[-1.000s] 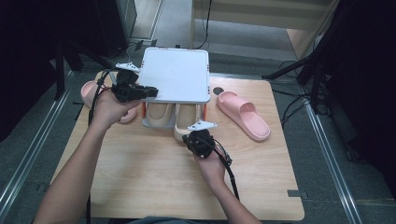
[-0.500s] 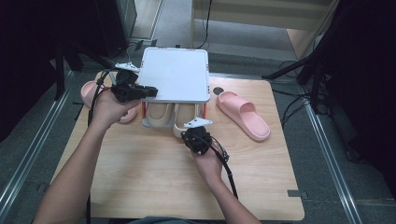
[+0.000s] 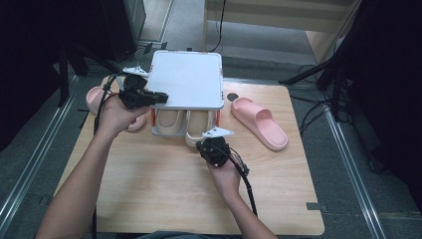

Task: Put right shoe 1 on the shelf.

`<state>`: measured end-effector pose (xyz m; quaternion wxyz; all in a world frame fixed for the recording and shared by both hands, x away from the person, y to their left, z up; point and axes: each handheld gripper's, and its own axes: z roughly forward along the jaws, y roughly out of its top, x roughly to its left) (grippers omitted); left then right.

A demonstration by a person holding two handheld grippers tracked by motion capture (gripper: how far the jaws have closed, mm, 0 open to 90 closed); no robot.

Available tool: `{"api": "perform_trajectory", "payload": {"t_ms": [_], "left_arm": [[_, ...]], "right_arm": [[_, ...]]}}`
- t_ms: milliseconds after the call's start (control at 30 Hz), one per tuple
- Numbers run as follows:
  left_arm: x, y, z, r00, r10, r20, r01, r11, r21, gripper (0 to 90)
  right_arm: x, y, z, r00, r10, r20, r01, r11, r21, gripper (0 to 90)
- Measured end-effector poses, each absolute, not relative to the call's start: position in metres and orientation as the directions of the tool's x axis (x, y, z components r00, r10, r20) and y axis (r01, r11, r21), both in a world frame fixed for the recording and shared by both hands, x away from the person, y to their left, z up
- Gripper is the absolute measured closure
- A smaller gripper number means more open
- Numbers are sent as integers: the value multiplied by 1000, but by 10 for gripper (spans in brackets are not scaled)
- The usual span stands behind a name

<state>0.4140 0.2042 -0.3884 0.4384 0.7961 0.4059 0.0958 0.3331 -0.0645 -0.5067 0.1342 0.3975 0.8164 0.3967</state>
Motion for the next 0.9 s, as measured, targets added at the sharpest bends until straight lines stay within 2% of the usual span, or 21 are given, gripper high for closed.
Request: {"api": "perform_trajectory", "payload": {"t_ms": [267,900], "left_arm": [[415,205,-389,652,729,-209,564,-281,776,819],[415,206,-389,655,726,-211,562,-281,778,820]], "right_arm": [[343,-59,-511,-634,771,59,533,380,756,900],[373,-63,-512,-600,792,108,569,328,755,900]]}}
